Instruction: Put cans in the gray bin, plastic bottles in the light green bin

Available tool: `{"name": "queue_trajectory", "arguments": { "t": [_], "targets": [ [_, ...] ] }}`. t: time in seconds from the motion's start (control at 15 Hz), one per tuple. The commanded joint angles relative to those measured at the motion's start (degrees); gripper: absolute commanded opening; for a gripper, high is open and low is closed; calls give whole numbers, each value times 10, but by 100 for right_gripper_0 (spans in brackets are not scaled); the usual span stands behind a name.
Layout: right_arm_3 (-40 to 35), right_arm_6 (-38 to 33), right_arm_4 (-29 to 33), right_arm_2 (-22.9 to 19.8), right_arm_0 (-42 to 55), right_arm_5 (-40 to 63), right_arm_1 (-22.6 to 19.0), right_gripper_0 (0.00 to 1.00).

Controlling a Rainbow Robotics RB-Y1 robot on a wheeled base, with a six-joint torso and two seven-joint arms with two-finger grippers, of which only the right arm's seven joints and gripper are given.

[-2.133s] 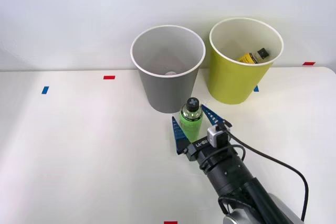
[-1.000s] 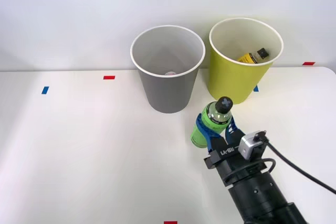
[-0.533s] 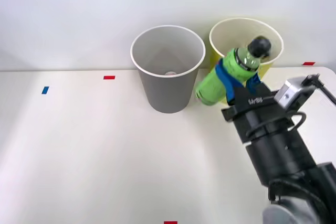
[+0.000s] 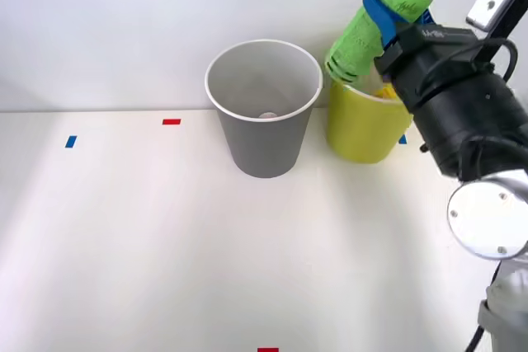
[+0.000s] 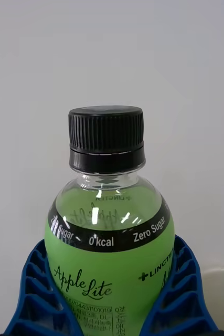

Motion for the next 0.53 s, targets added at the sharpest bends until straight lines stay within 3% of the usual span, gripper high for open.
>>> {"name": "queue_trajectory", "arguments": {
  "t": [0.07, 0.4, 0.53],
  "targets": [
    [137, 9, 0, -39, -95, -59, -14, 10],
    [257, 21, 12, -68, -180, -60, -43, 9],
    [270, 23, 12, -67, -184, -65, -57, 9]
  ]
}}
